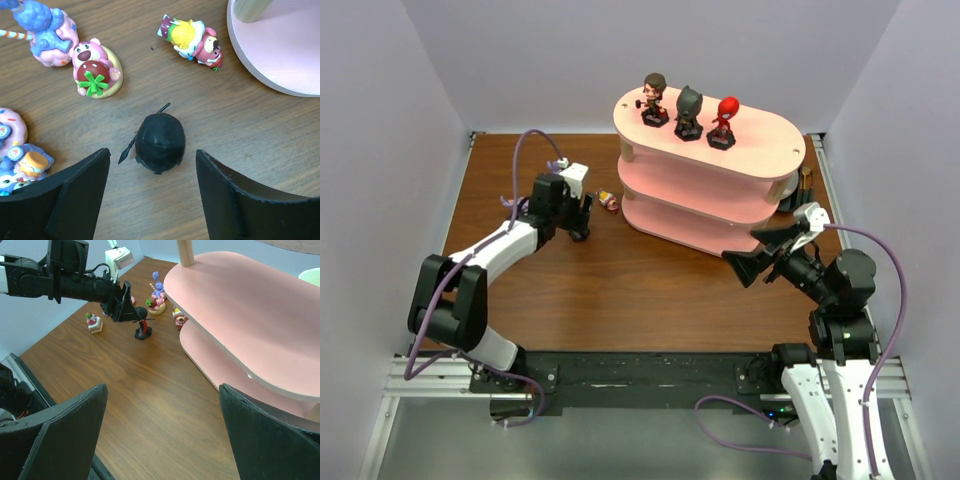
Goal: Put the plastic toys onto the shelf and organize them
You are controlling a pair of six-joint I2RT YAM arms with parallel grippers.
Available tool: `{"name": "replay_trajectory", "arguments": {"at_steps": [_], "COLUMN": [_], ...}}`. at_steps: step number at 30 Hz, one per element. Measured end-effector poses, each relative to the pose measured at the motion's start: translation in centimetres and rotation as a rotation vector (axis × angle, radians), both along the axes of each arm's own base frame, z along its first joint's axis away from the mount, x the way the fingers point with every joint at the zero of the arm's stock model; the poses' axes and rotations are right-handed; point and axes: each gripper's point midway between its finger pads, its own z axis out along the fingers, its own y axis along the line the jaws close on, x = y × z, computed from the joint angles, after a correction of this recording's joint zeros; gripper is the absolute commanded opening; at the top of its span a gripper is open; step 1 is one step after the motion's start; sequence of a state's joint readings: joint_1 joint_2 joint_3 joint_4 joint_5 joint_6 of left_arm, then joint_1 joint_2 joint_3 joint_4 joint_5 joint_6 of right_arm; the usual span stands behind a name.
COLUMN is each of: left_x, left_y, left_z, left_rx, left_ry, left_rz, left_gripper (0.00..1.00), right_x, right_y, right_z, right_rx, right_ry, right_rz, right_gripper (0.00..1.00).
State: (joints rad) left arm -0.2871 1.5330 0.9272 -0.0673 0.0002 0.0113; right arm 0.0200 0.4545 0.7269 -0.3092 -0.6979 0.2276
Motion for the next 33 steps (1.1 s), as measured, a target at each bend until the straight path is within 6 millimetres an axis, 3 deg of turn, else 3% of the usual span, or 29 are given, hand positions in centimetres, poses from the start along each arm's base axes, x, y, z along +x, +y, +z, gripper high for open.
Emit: {"name": "replay_trajectory", "arguments": {"at_steps": [10,16,17,24,28,33], "left_x": [0.9,1.2,1.2,1.1,0.7,-0.5], "left_y": [-0.2,-0.5,-0.5,-0.9,-1.0,-1.1], "left_z": [-1.0,-1.0,-1.0,-0.8,0.4,4.1], "left_rx": [-0.036,-0.063,-0.064,-0.087,-0.12,-0.197], "left_ry": [0.014,0.015,0.015,0.02,0.008,-0.034], "left_rz": [-0.021,-0.019,-0.02,-0.025,-0.007,0.063], "left_gripper": [0.61,0.43,0.35,0.19,0.18,0.14], "right_x": [0.0,-0.1,-0.1,-0.1,-0.2,-0.1], "right_y": [0.0,0.1,0.1,0.5,0.9,2.0], "right_z": [-0.9,-1.3,-1.3,-1.7,-2.4,-2.8], "right_rx": [-0.001,-0.001,-0.001,-0.001,-0.002,0.0], "right_ry": [0.013,0.021,0.021,0.019,0.029,0.038], "right_rz": [0.002,0.007,0.007,0.023,0.044,0.106], "right_gripper": [0.97,0.98,0.98,0.98,0.99,0.98]}}
